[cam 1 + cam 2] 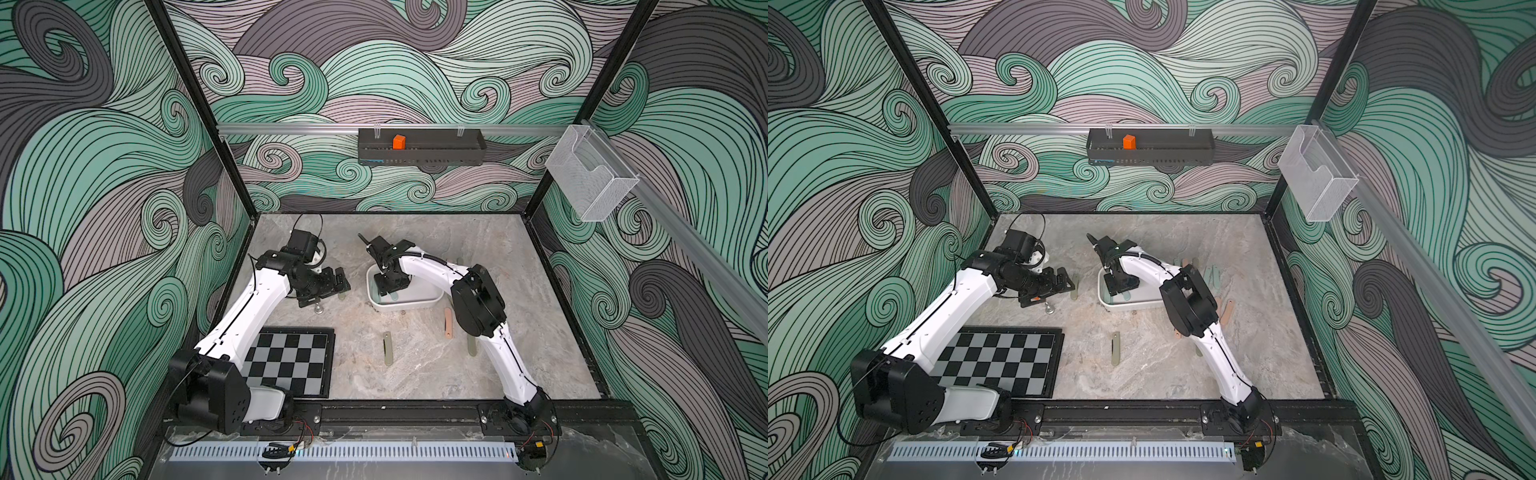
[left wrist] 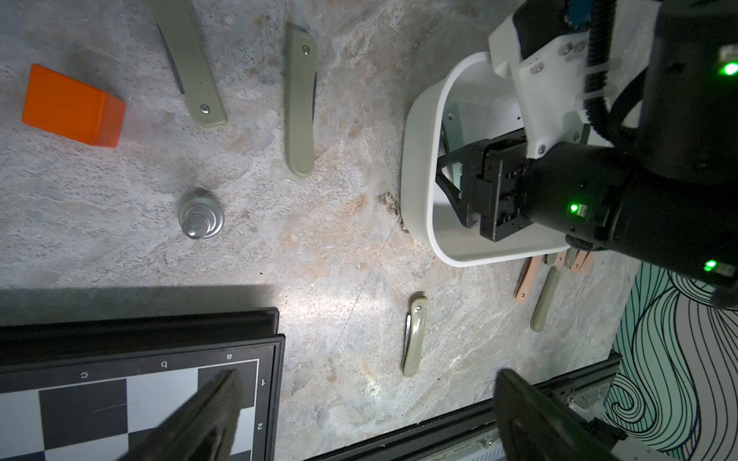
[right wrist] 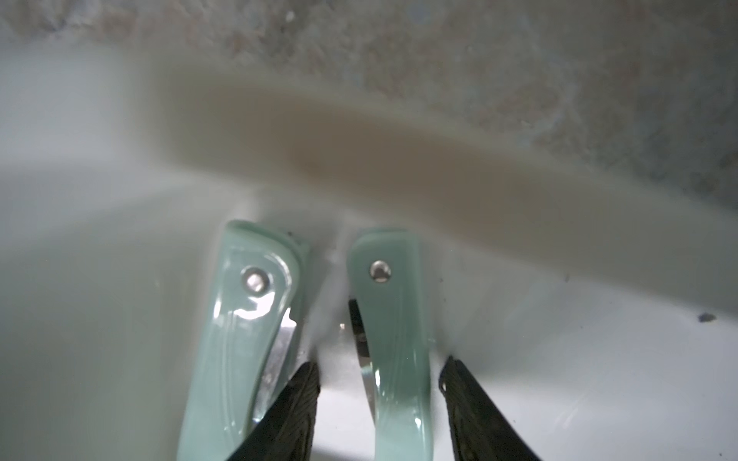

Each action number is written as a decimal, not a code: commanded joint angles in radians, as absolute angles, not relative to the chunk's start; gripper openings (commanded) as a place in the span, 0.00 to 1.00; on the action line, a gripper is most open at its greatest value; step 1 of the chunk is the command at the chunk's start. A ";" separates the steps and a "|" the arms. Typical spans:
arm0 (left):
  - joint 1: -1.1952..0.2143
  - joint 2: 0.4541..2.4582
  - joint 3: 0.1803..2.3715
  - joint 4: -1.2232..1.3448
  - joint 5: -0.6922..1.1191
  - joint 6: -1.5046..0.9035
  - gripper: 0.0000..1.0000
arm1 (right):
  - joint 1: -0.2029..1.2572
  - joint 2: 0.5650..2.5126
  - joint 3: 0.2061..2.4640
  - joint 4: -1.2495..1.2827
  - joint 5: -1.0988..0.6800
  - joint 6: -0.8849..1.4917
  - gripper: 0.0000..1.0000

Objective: Take the fruit knife out of the storage box
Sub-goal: Pick up the fruit knife from the storage box.

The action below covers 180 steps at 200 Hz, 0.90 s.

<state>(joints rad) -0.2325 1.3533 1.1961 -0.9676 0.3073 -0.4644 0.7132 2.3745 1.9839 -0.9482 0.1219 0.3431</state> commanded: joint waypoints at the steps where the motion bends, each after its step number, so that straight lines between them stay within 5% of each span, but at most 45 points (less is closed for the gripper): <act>1: -0.242 1.347 1.222 -0.966 0.310 -0.471 0.99 | 0.712 2.405 1.980 -0.977 0.112 0.338 0.50; 72: -0.242 1.342 1.211 -0.956 0.308 -0.482 0.99 | 0.705 2.427 1.986 -0.995 0.125 0.309 0.21; 180: -0.241 1.386 1.257 -0.928 0.337 -0.483 0.99 | 0.671 2.368 2.058 -1.038 0.118 0.311 0.20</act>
<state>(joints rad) -0.2325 1.3617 1.2022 -0.9478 0.3103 -0.4808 0.6849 2.3909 2.0457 -1.0054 0.1230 0.3050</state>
